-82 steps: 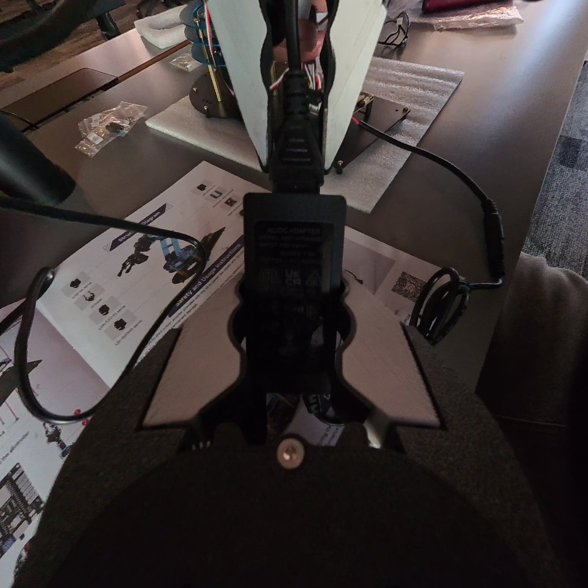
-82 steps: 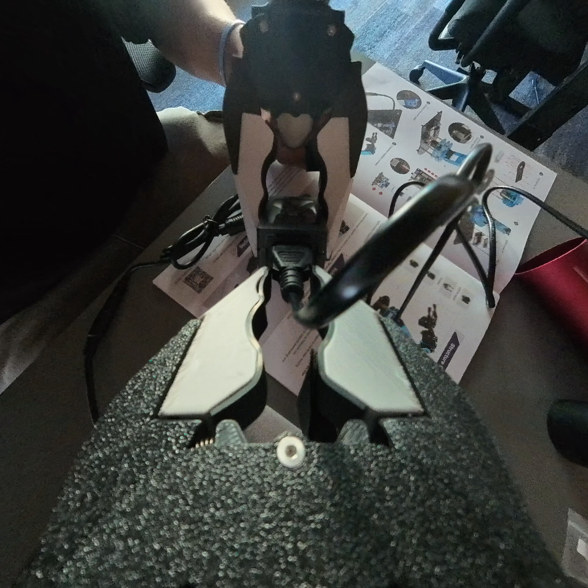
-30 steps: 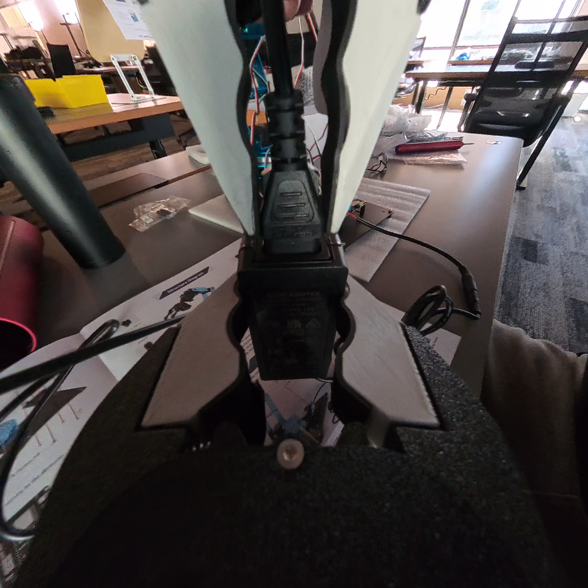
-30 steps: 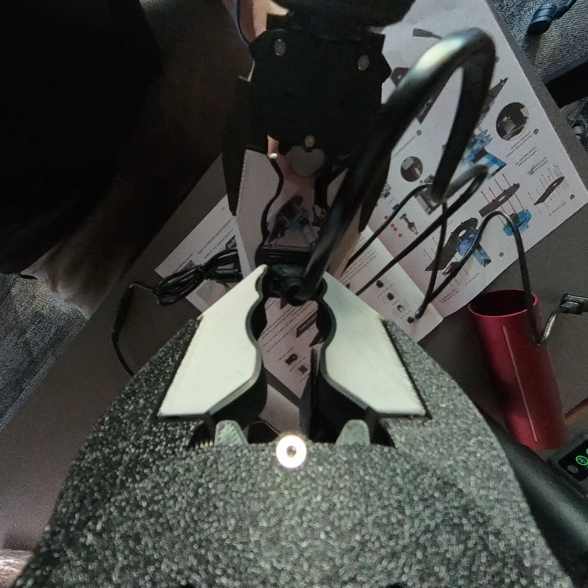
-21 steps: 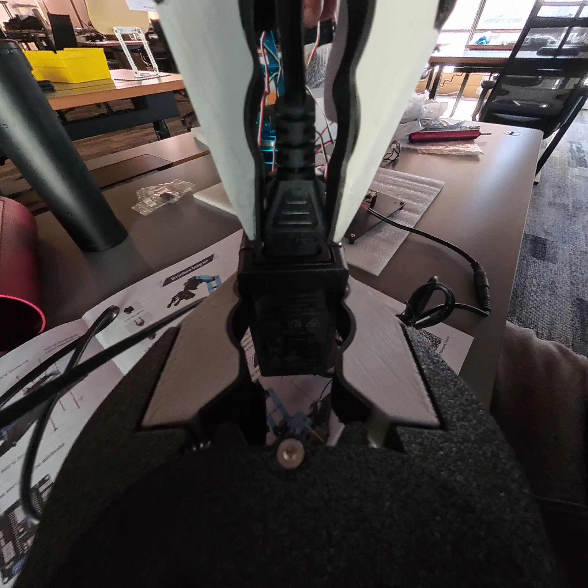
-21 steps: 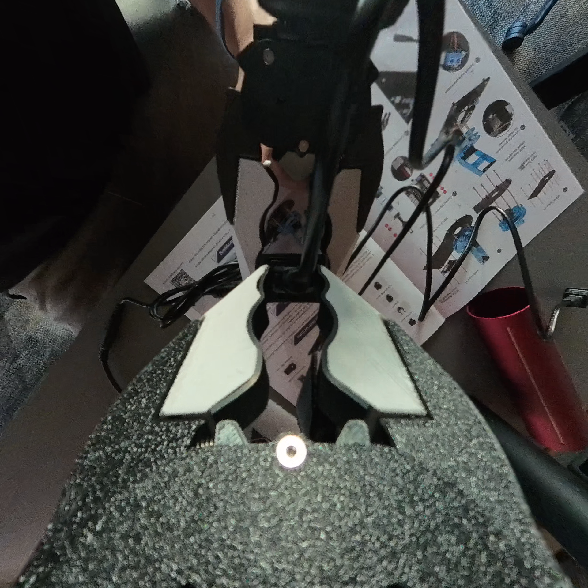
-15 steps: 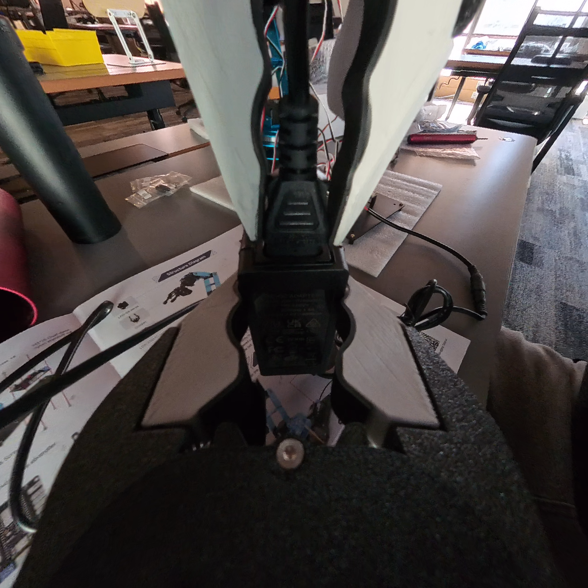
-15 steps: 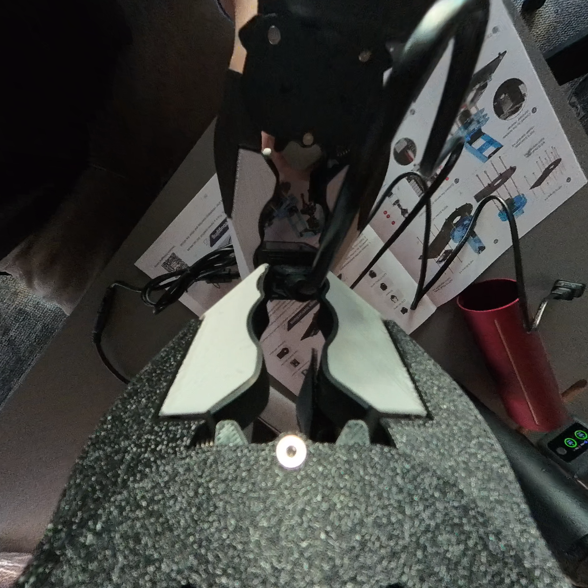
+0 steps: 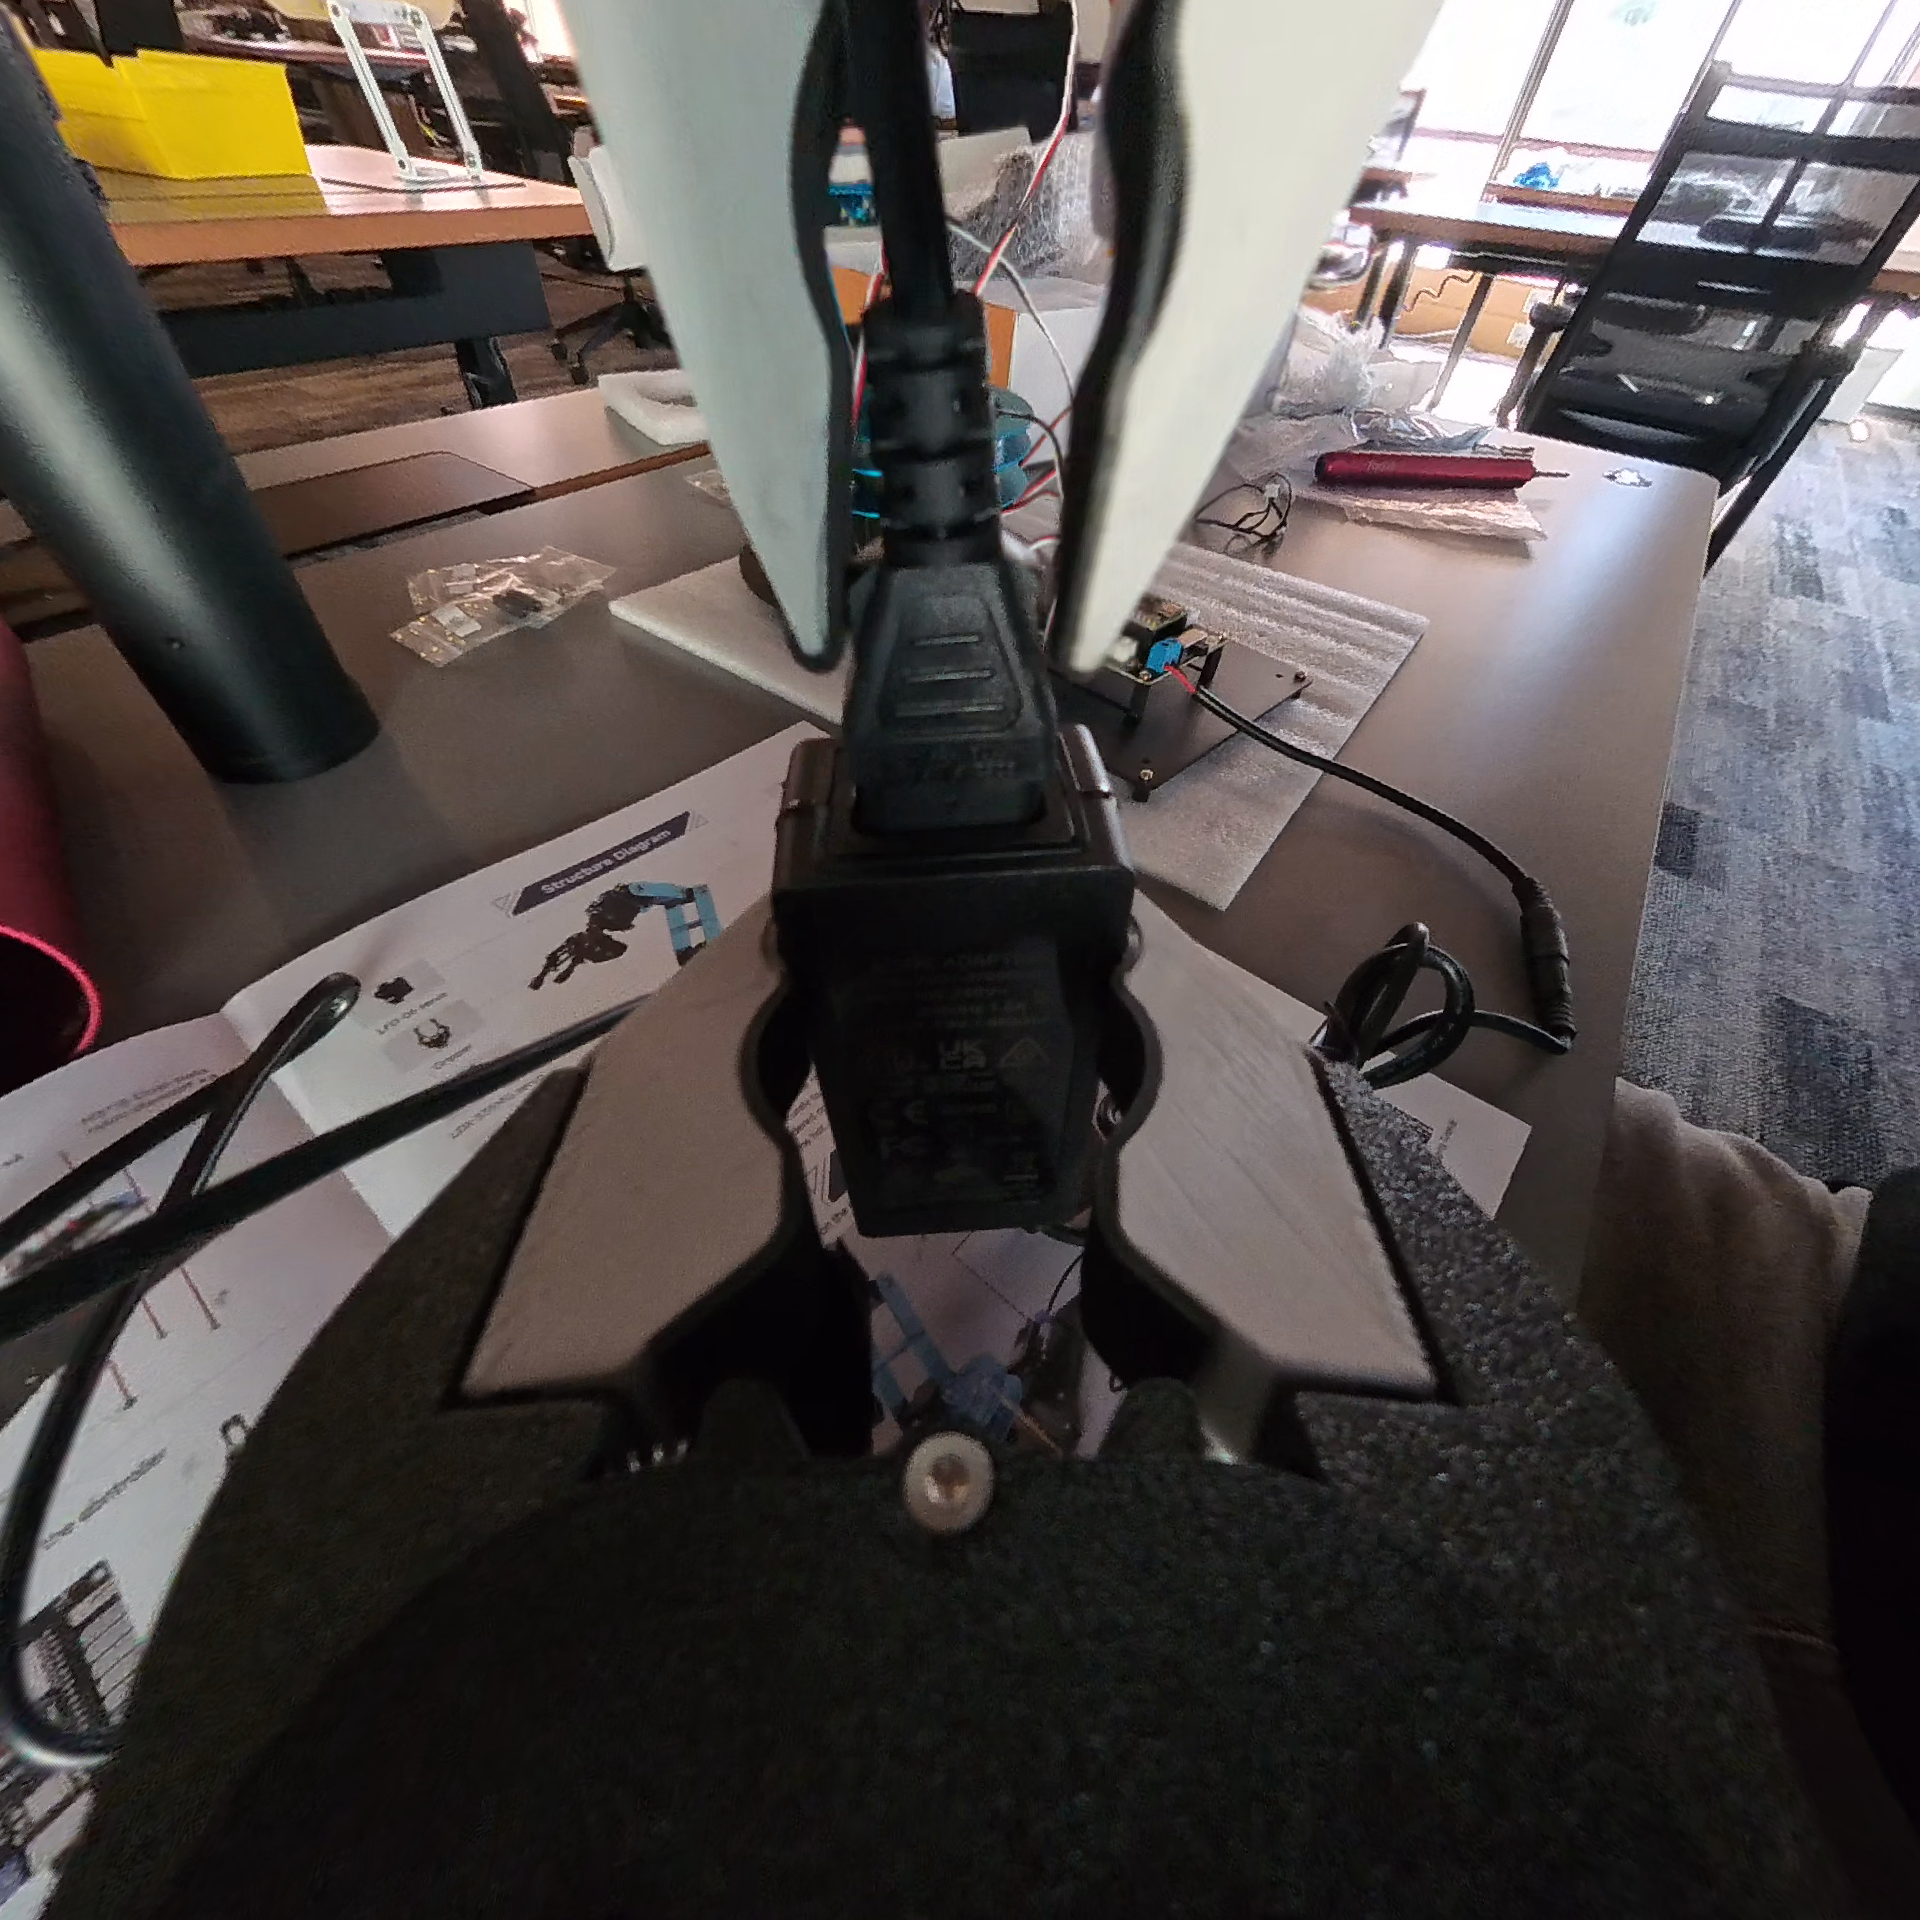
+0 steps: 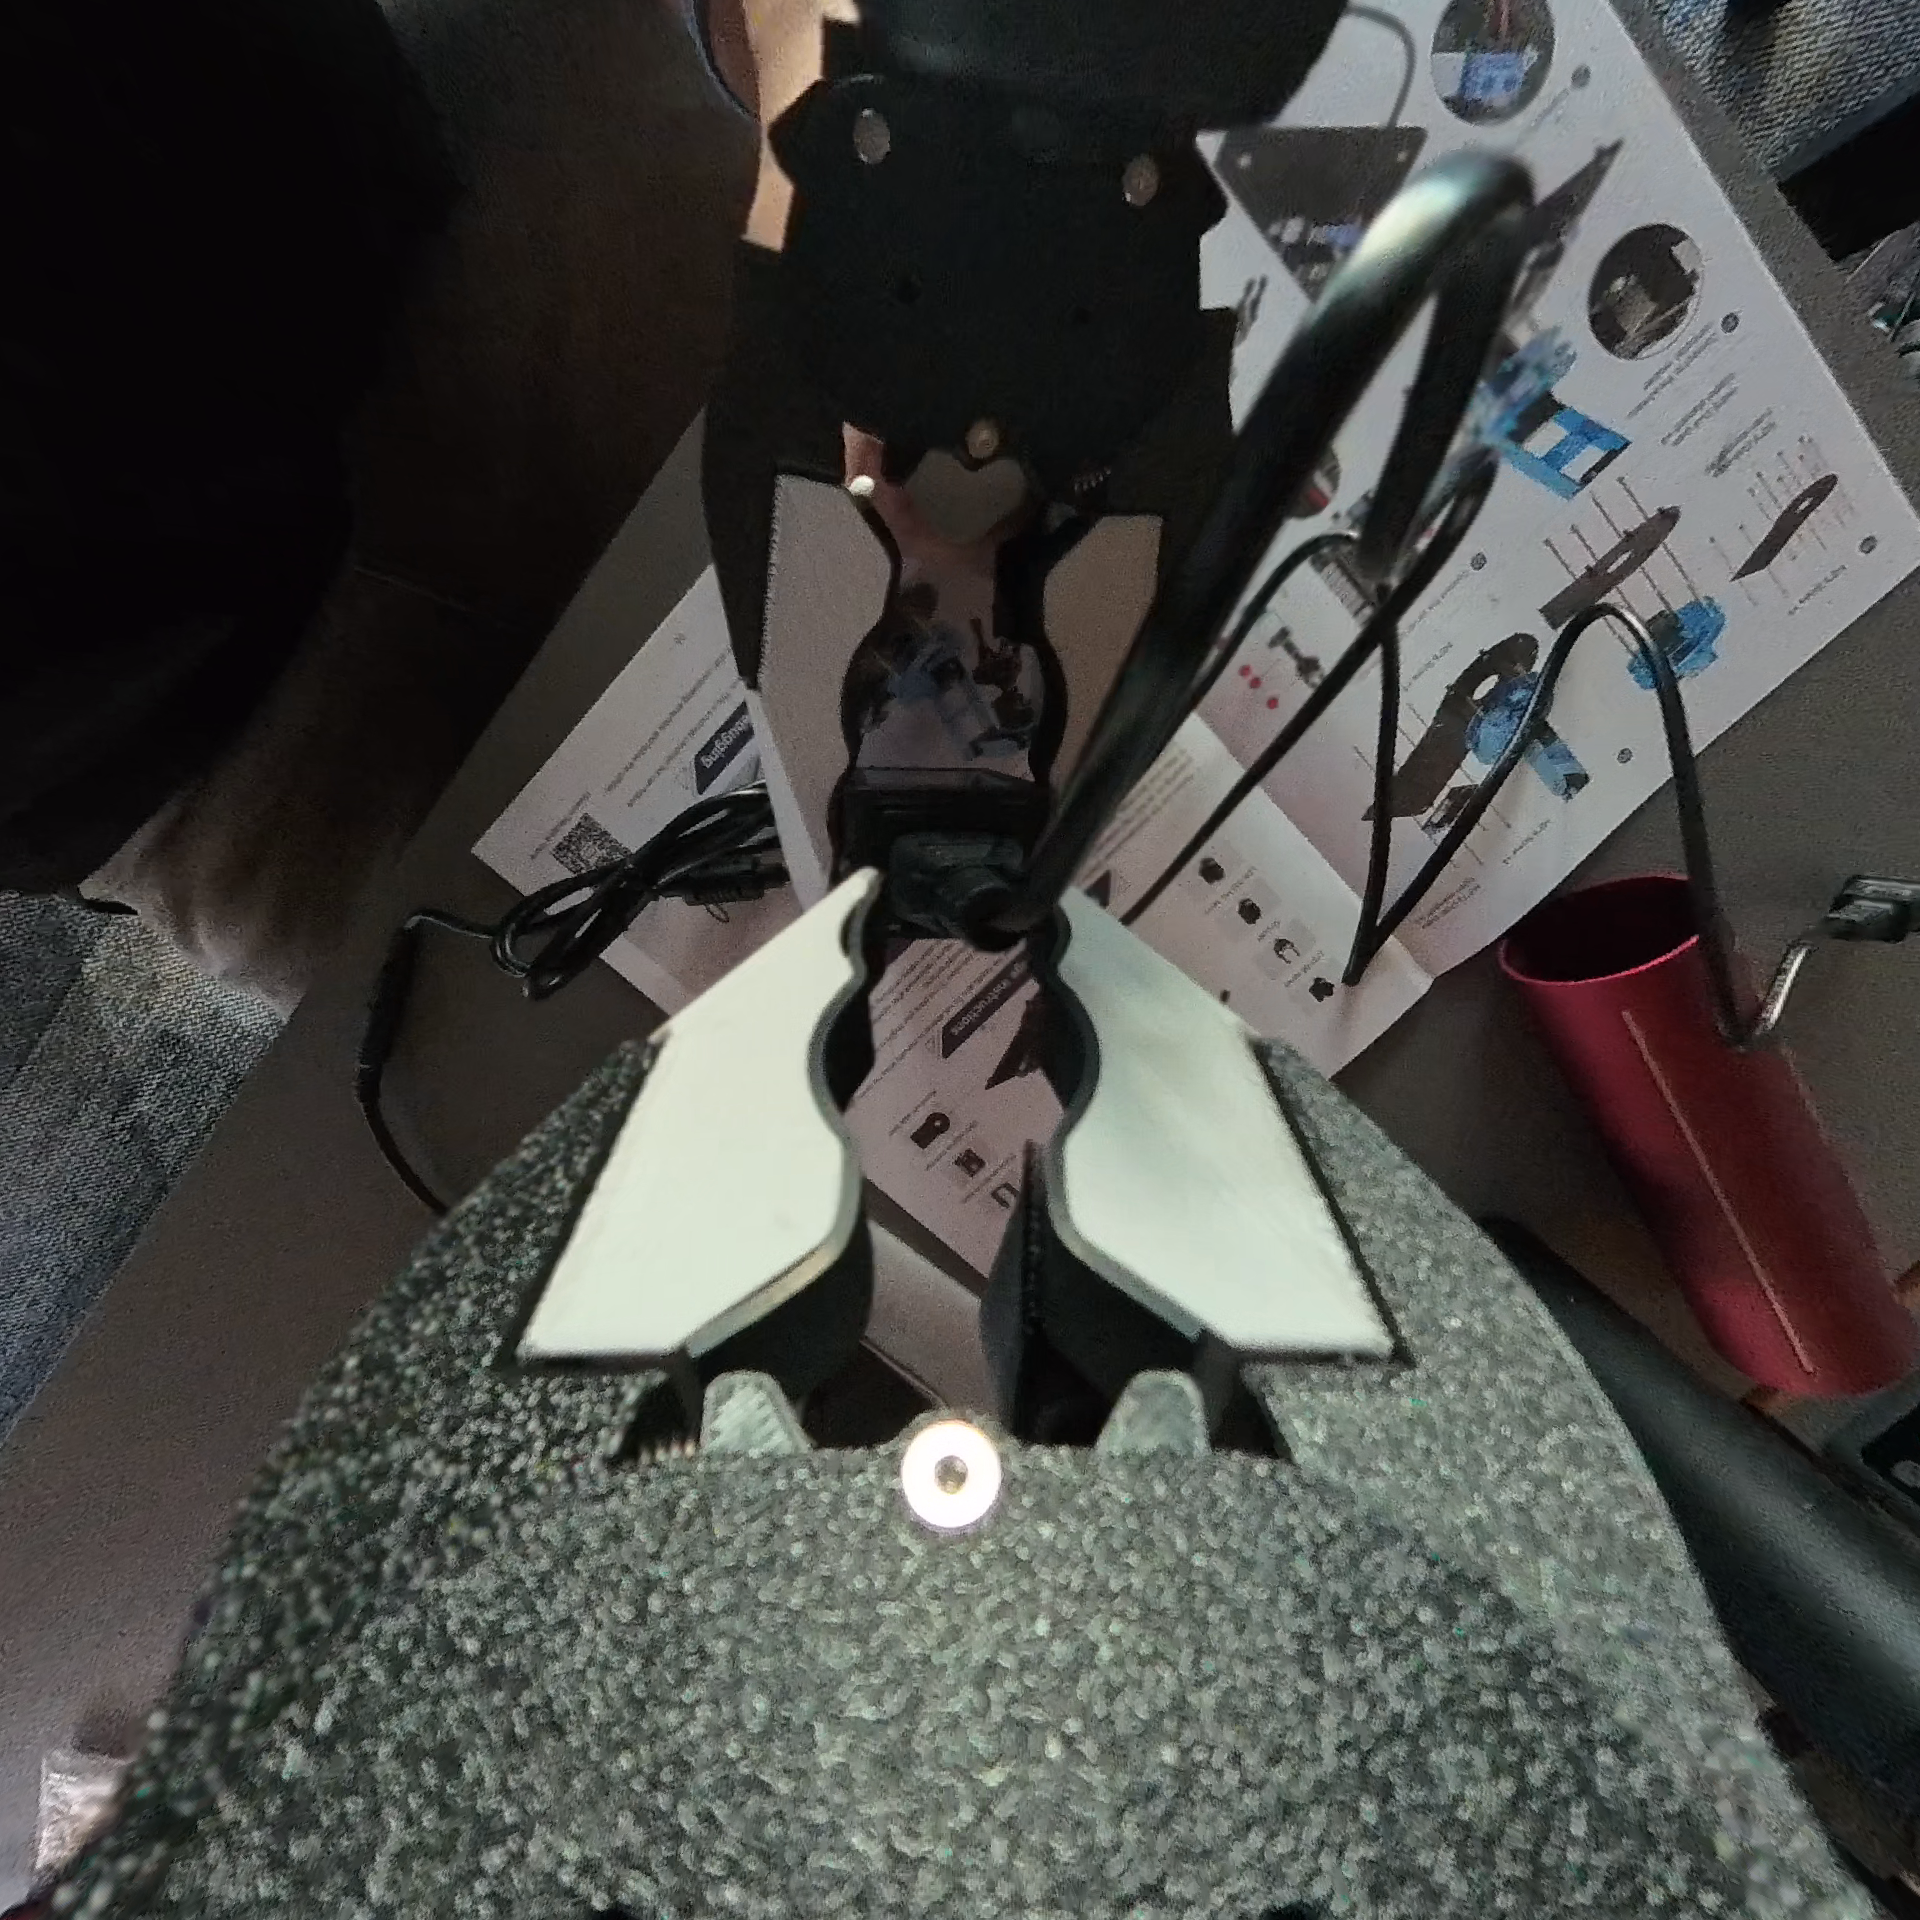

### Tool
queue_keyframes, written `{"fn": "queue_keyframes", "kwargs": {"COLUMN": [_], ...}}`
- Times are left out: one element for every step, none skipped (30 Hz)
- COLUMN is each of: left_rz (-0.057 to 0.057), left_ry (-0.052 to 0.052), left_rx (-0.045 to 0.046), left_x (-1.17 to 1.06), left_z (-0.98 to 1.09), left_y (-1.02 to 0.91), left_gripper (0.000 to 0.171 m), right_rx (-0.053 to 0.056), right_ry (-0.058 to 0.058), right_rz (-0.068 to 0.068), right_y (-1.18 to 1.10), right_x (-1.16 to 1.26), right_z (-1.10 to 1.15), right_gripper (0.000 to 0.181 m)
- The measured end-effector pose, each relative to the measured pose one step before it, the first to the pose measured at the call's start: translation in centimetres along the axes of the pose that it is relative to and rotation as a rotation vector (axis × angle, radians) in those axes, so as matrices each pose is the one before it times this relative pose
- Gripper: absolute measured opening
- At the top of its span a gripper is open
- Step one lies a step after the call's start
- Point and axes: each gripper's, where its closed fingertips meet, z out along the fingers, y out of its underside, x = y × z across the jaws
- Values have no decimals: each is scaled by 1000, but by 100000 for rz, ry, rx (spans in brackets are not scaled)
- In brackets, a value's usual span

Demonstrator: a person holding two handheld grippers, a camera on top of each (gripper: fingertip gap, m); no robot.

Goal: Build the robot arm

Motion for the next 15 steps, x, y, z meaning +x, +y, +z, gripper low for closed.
{"fn": "queue_keyframes", "kwargs": {"left_rz": [200, 6, -42, -157, 35, 432, 408, -137, -836, -1072, -646, -74, 20, -7, -298], "left_ry": [23, 0, -118, -64, -54, -76, -318, -150, 118, 310, 193, -211, -151, 18, 84], "left_rx": [33, -70, -152, -162, -103, -93, -145, -217, -242, -199, -174, -248, -189, -110, -88], "left_x": [19, 0, -23, -28, 0, 40, -2, -31, -65, -71, -48, -34, -21, 4, -17], "left_z": [12, 34, 28, 10, 12, 42, 38, 26, 18, -1, 12, 53, 54, 31, 16], "left_y": [-5, 0, 11, 25, 10, 6, 12, 29, 36, 21, 28, 26, 8, 5, 12], "left_gripper": [54, 54, 54, 54, 54, 54, 54, 54, 54, 54, 54, 54, 54, 54, 54], "right_rx": [-944, -1305, -985, -801, -1259, -1920, -1805, -503, -333, 824, 908, -149, -1406, -1385, 338], "right_ry": [-252, -1110, -518, 26, -603, -570, -237, -27, -100, -442, -280, -429, 457, 207, -323], "right_rz": [149, 901, 177, -819, -470, -149, -465, -288, 271, 927, 930, 802, -527, -434, 731], "right_y": [63, 95, 57, 35, 28, 90, 53, -54, 20, -50, -31, 78, 118, 52, 7], "right_x": [62, 21, 74, 60, -15, -78, -56, -8, 52, 58, 107, 39, 1, -45, 41], "right_z": [12, -40, -2, 39, 4, -17, 13, 65, 44, 73, 28, -6, 3, 6, 72], "right_gripper": [23, 23, 22, 22, 21, 21, 20, 20, 20, 20, 20, 20, 20, 20, 20]}}
